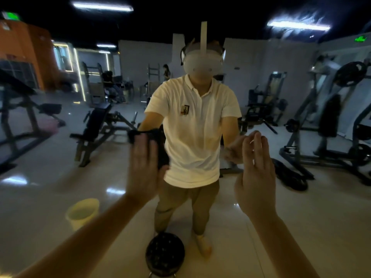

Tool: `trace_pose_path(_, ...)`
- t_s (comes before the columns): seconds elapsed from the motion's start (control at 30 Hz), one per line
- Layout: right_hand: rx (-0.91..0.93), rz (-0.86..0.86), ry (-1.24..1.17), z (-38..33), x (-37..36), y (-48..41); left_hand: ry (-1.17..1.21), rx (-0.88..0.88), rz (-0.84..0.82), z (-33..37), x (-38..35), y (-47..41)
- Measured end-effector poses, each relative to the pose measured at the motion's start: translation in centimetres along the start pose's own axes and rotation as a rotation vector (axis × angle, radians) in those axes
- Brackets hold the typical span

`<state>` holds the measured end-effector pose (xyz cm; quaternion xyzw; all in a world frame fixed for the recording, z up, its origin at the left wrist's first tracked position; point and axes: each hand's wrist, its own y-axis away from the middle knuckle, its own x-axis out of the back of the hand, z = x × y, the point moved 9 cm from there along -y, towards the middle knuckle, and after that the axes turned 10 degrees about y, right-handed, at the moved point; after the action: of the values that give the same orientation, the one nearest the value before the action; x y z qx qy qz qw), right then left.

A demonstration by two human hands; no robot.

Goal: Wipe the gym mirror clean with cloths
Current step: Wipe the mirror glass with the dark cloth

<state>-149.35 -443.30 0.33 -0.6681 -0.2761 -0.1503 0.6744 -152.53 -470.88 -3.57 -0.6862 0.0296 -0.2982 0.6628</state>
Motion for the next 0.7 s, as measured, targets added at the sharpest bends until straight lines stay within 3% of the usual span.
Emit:
trace_pose_path(0.2, 0.091, -0.039, -0.147, 1.6, 0.7, 0.1, -0.045, -0.333, -0.224, 17.9, -9.0, -1.9)
trace_pose_path(0.3, 0.107, 0.002, -0.127, 1.8, 1.1, 0.2, -0.086, -0.429, -0.257, 19.6, -10.0, -1.6)
trace_pose_path(0.43, 0.029, 0.040, -0.125, 1.6, 0.4, 1.3, -0.155, -0.433, -0.246, 12.9, -6.6, -0.9)
trace_pose_path(0.7, -0.107, 0.058, -0.063, -1.3, -1.8, 2.3, -0.169, -0.058, -0.119, -10.4, 4.6, 6.3)
